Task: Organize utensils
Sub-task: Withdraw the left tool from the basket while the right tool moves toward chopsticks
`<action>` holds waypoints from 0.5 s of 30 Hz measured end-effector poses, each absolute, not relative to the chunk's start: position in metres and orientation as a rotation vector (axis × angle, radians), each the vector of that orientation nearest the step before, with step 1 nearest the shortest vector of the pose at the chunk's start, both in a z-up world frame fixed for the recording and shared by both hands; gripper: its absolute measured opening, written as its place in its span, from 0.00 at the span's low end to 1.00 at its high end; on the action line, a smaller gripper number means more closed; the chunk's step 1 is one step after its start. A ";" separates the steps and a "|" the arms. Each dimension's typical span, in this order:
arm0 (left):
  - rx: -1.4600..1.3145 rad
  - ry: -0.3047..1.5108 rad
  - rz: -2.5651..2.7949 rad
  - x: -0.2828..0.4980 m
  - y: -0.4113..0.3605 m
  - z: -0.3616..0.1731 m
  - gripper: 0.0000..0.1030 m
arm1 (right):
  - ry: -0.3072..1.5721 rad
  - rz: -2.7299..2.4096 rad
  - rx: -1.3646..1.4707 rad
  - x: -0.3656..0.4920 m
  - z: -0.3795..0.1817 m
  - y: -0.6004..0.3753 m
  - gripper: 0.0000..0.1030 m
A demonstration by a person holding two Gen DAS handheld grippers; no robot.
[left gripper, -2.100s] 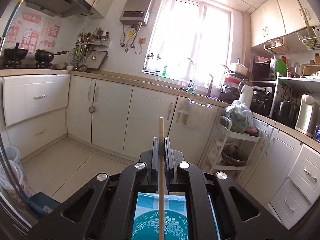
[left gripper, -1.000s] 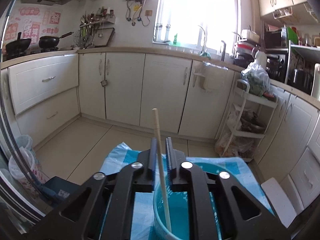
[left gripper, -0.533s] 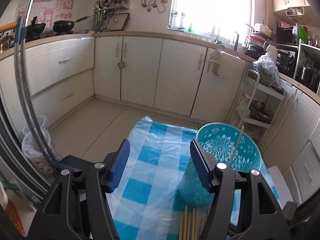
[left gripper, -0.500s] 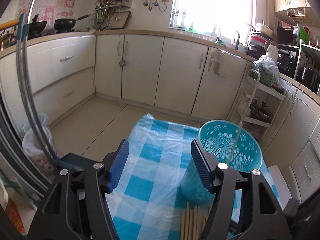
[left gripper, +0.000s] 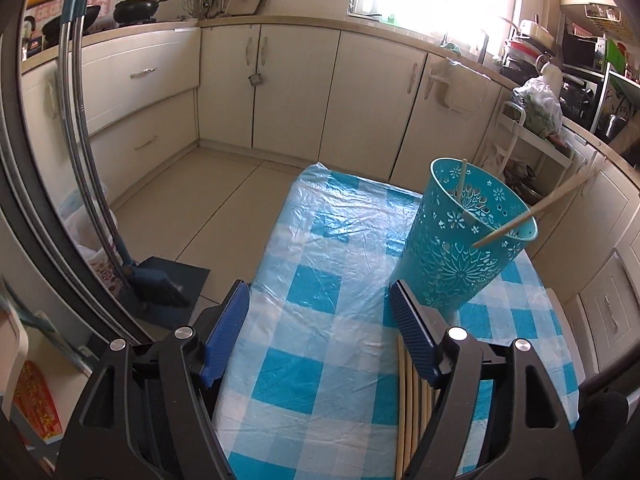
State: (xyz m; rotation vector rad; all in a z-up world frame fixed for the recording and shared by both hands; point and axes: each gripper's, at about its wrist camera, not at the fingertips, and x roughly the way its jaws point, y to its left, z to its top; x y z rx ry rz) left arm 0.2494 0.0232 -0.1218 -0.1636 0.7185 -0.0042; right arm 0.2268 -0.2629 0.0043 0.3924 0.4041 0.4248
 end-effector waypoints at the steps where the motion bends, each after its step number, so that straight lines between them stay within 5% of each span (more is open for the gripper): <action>1: -0.166 0.719 -0.005 0.248 0.025 -0.122 0.68 | 0.375 0.422 0.376 0.236 0.016 -0.258 0.01; 6: -0.181 0.723 0.007 0.250 0.033 -0.126 0.70 | 0.368 0.396 0.313 0.269 0.030 -0.245 0.01; 15: -0.260 0.928 -0.018 0.281 0.051 -0.186 0.70 | 0.694 0.399 0.360 0.245 -0.075 -0.241 0.02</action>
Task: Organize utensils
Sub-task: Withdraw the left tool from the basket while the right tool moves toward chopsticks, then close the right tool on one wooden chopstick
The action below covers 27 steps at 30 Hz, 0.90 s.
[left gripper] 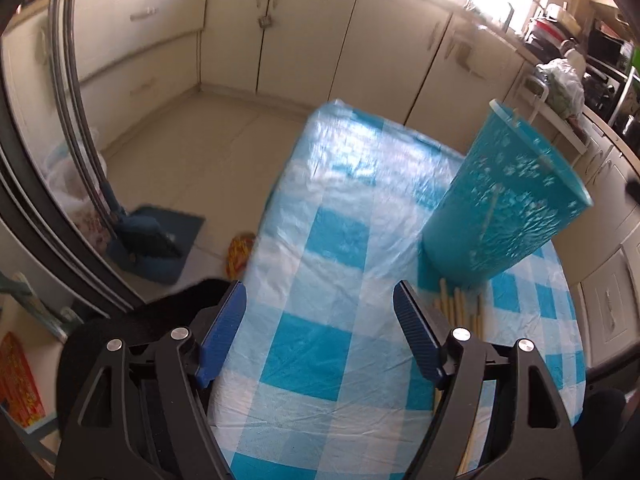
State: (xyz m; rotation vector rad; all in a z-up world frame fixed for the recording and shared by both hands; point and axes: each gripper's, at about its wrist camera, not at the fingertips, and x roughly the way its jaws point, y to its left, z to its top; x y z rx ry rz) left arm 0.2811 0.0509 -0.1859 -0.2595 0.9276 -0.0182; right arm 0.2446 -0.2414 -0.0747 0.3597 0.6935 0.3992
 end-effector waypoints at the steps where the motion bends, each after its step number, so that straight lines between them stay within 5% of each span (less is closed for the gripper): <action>1: -0.279 0.942 -0.015 0.282 0.055 -0.193 0.70 | 0.756 0.431 0.355 0.239 -0.093 -0.231 0.02; 8: -0.423 1.069 -0.046 0.303 0.086 -0.241 0.70 | 1.018 0.711 0.234 0.206 -0.169 -0.124 0.02; 16: -0.342 1.063 0.020 0.304 0.075 -0.245 0.70 | 1.096 0.791 0.279 0.201 -0.179 -0.105 0.03; 18: -0.319 1.061 0.028 0.305 0.072 -0.245 0.70 | 1.101 0.803 0.350 0.200 -0.181 -0.115 0.14; 20: -0.303 1.062 0.033 0.305 0.070 -0.246 0.70 | 1.088 0.790 0.387 0.198 -0.183 -0.123 0.43; 27: -0.280 1.046 0.072 0.305 0.072 -0.245 0.71 | 1.091 0.764 0.225 0.204 -0.177 -0.105 0.39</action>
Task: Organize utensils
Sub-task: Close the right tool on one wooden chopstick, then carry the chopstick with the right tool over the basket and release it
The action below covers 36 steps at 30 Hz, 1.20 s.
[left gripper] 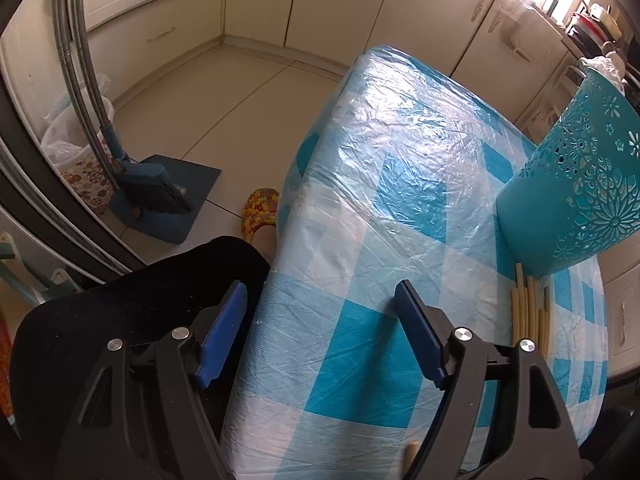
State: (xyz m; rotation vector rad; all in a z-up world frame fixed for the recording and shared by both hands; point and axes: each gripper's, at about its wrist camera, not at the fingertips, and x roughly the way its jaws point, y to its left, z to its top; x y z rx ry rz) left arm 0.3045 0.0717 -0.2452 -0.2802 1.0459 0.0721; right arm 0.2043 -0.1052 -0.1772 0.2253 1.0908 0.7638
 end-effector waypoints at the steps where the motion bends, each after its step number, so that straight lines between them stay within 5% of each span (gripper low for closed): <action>1: -0.260 1.044 0.086 0.303 0.071 -0.244 0.71 | 1.092 0.752 0.195 0.202 -0.178 -0.098 0.37; 7: -0.188 0.936 0.145 0.284 0.072 -0.220 0.71 | 1.059 0.621 -0.097 0.184 -0.183 -0.082 0.28; 22: -0.299 0.898 0.143 0.280 0.095 -0.215 0.77 | 1.062 0.505 -0.205 0.173 -0.194 -0.090 0.20; 26: -0.299 0.886 0.139 0.279 0.096 -0.216 0.77 | 1.025 0.533 -0.299 0.164 -0.195 -0.078 0.06; 32: -0.299 0.873 0.132 0.277 0.094 -0.216 0.77 | 0.966 0.645 0.086 0.178 -0.149 -0.130 0.06; 36: -0.270 0.878 0.123 0.279 0.087 -0.218 0.78 | 0.653 0.668 0.295 0.194 -0.055 -0.191 0.06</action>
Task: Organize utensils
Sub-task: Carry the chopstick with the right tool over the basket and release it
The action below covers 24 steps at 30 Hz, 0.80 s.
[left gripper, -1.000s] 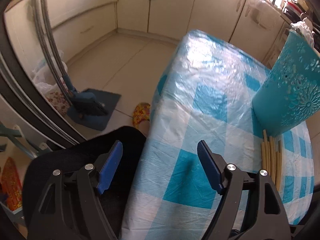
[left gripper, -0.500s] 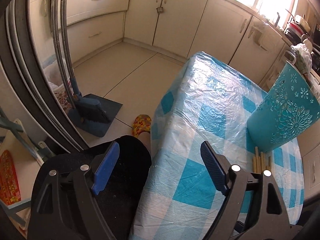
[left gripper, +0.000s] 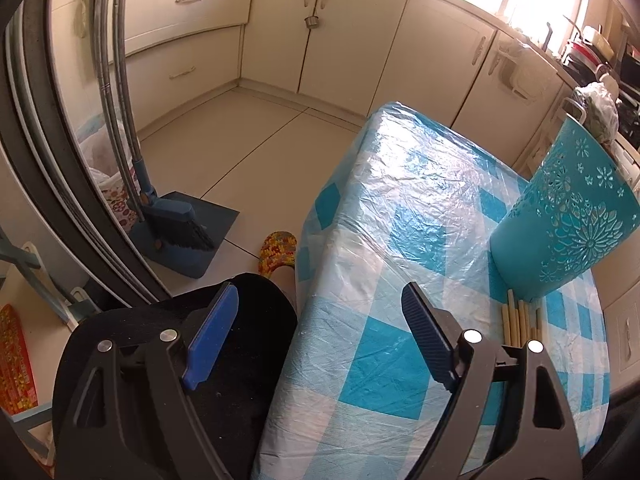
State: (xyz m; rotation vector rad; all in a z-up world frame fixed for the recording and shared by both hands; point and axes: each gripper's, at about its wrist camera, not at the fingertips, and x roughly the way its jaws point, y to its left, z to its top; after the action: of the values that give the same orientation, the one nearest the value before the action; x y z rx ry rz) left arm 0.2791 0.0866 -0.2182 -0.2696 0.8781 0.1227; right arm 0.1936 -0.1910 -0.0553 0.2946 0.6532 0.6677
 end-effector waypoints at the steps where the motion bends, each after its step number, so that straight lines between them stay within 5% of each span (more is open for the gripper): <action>1: -0.262 0.878 0.120 0.279 0.085 -0.218 0.78 | 0.572 0.657 0.315 0.203 -0.036 -0.200 0.06; 8: -0.241 0.862 0.102 0.278 0.079 -0.217 0.78 | 0.140 0.414 0.387 0.281 0.036 -0.245 0.06; 21: -0.186 0.817 0.055 0.274 0.064 -0.213 0.82 | 0.278 0.278 0.274 0.331 -0.049 -0.232 0.07; 24: -0.166 0.815 0.051 0.273 0.061 -0.213 0.82 | 0.303 0.293 0.277 0.308 -0.053 -0.236 0.24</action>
State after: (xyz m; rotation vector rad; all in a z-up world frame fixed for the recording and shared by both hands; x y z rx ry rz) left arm 0.2733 0.0610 -0.2129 -0.1658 0.8145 0.0511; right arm 0.3076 -0.2358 -0.0528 0.2771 0.3030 0.2935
